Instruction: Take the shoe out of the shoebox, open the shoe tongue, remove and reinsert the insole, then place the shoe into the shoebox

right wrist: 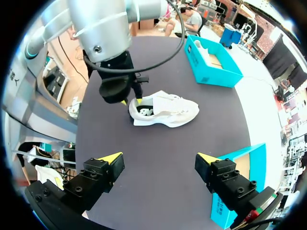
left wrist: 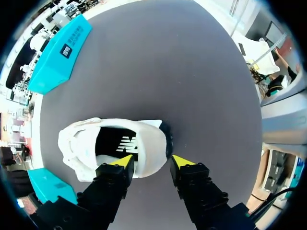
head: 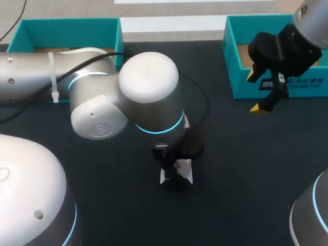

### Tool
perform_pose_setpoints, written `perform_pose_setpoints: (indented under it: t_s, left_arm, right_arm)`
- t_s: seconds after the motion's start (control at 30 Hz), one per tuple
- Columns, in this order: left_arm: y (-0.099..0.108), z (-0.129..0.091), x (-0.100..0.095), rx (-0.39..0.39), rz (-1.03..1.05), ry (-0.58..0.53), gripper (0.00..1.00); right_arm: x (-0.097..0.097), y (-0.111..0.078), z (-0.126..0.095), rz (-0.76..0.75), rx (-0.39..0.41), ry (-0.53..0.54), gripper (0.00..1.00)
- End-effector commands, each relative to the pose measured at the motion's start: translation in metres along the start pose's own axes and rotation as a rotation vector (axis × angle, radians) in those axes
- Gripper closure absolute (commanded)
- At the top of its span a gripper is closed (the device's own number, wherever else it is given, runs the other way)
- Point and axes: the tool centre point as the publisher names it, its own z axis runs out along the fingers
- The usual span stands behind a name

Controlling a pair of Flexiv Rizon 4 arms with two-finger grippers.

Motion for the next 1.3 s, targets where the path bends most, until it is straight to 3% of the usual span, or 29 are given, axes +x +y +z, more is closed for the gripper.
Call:
perform_pose_setpoints:
  t_s: [0.03,0.23,0.43,0.67,0.9,1.13,1.3]
  left_arm:
    - [-0.014,0.014,-0.001,-0.021,-0.013,0.009,0.47]
    - [-0.015,0.021,-0.001,-0.033,-0.012,0.005,0.40]
    - [-0.015,0.033,0.001,-0.052,-0.016,0.027,0.44]
    - [-0.015,0.041,0.007,-0.072,-0.026,0.030,0.36]
    - [-0.013,0.035,0.006,-0.070,-0.028,0.027,0.38]
    - [-0.012,0.044,0.005,-0.090,-0.043,0.051,0.47]
    - [-0.007,0.046,0.004,-0.101,-0.042,0.066,0.47]
  right_arm:
    - [-0.002,0.002,0.001,0.002,0.005,0.003,0.00]
    - [-0.002,0.002,0.001,0.002,0.005,0.003,0.00]
    - [-0.002,0.002,0.001,0.002,0.005,0.003,0.00]
    - [-0.002,0.002,0.001,0.002,0.005,0.003,0.00]
    - [-0.002,0.002,0.001,0.002,0.005,0.003,0.00]
    - [-0.002,0.002,0.001,0.002,0.005,0.003,0.00]
    - [-0.002,0.002,0.001,0.002,0.005,0.003,0.00]
